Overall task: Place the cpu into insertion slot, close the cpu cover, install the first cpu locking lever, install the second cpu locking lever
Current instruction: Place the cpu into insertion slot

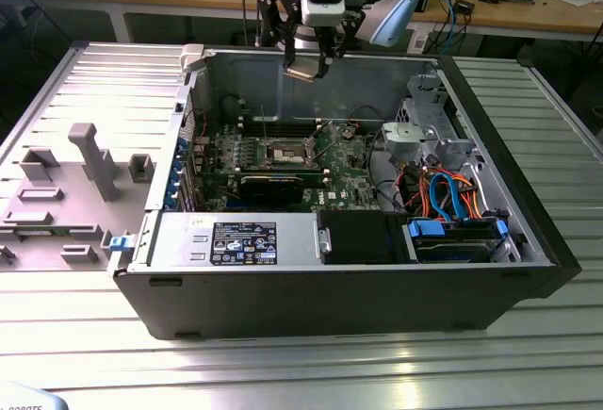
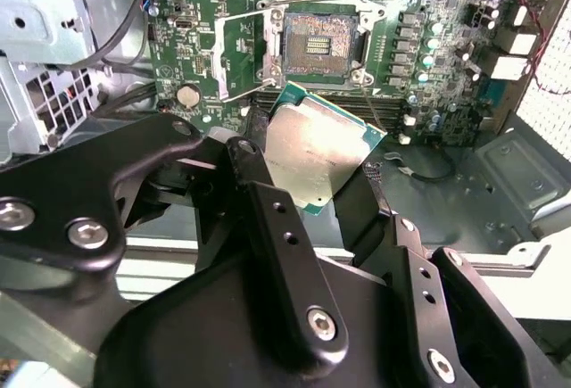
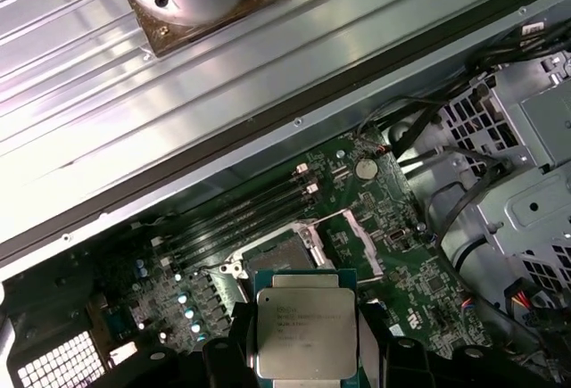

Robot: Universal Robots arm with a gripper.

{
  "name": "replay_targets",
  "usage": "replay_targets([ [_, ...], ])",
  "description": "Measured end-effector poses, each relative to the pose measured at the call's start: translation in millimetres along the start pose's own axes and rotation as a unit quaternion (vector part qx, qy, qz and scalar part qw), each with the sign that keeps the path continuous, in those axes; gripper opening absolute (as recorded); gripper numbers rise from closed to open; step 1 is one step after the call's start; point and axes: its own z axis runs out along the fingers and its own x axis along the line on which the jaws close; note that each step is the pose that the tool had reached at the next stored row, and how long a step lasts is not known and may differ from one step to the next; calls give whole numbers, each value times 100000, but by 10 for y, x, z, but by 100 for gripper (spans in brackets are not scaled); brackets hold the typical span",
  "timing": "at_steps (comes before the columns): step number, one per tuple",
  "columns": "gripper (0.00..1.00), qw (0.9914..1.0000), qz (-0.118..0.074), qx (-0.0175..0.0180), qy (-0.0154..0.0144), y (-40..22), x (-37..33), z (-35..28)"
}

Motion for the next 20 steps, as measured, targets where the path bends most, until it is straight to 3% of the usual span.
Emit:
replay_targets([
  [17, 54, 99998, 652, -10, -59, 0, 0, 1],
  [20, 54, 99987, 1620, -30, -147, 0, 0, 3],
])
